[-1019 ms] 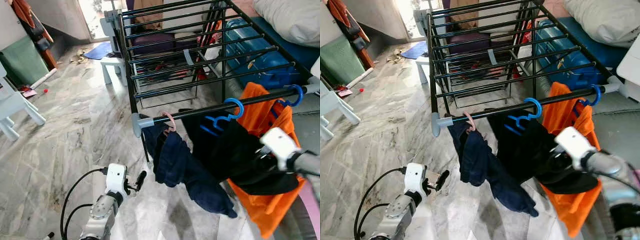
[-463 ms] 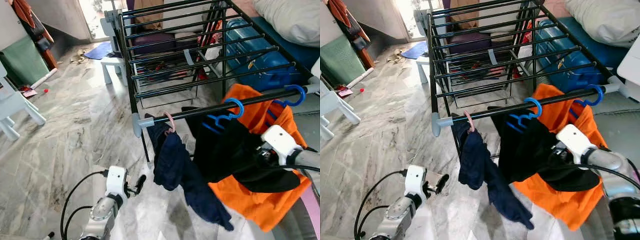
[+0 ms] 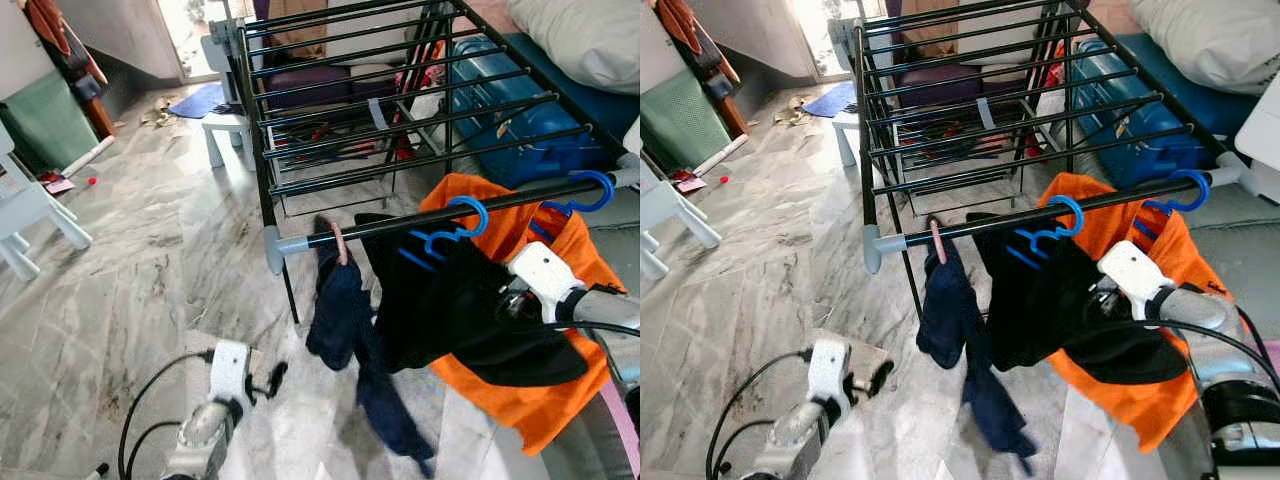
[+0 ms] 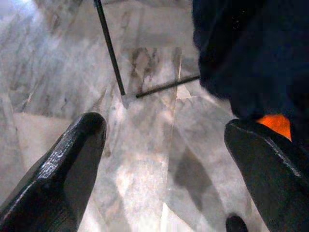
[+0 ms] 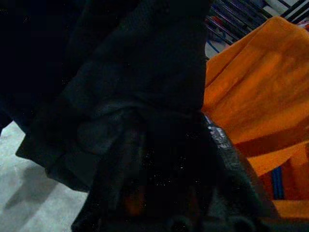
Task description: Hang hanger
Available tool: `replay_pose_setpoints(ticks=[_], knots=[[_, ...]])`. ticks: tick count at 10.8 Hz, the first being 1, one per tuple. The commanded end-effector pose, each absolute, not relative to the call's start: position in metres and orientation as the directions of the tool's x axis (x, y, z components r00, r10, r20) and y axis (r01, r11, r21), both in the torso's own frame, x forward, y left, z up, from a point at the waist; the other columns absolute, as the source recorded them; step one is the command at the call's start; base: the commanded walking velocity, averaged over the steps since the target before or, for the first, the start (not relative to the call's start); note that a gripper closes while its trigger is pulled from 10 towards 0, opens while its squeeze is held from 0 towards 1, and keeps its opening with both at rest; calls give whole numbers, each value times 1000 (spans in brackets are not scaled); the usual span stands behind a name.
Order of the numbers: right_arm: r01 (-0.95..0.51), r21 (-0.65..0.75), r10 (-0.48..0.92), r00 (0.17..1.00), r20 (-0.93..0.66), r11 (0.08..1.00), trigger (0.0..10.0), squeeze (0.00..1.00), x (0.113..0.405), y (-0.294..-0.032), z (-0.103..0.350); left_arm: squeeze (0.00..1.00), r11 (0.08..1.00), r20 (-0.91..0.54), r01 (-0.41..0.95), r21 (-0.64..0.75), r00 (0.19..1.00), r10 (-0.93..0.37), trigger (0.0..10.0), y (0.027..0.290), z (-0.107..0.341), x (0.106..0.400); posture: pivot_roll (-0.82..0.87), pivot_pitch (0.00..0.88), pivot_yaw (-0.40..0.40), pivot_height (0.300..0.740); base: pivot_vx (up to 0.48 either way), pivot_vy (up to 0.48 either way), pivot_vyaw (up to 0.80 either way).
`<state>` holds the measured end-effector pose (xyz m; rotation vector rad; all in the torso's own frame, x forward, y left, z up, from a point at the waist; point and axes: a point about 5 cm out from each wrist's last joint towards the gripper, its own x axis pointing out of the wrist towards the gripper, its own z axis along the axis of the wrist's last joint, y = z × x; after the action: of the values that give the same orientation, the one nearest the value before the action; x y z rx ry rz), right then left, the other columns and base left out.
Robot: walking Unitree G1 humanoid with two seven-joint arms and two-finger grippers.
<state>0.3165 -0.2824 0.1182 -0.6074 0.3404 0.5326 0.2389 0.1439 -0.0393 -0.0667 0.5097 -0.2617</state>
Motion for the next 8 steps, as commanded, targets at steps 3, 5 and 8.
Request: replay_pose_setpoints(ticks=[3, 5, 8], knots=[[-576, -434, 396, 806, -439, 692, 0, 0, 316, -278, 116, 0, 976, -549, 196, -99, 807, -218, 10000, 162, -50, 227, -103, 0, 128, 740, 0, 0, 0], [-566, -433, 394, 815, -426, 702, 0, 0, 315, -277, 115, 0, 979, -584, 181, -97, 786, -203, 10000, 167, -56, 219, -104, 0, 125, 740, 0, 0, 0], [-562, -436, 395, 818, -418, 703, 0, 0, 315, -274, 113, 0, 977, -570, 188, -100, 794, -211, 10000, 163, -54, 222, -106, 0, 122, 740, 0, 0, 0]])
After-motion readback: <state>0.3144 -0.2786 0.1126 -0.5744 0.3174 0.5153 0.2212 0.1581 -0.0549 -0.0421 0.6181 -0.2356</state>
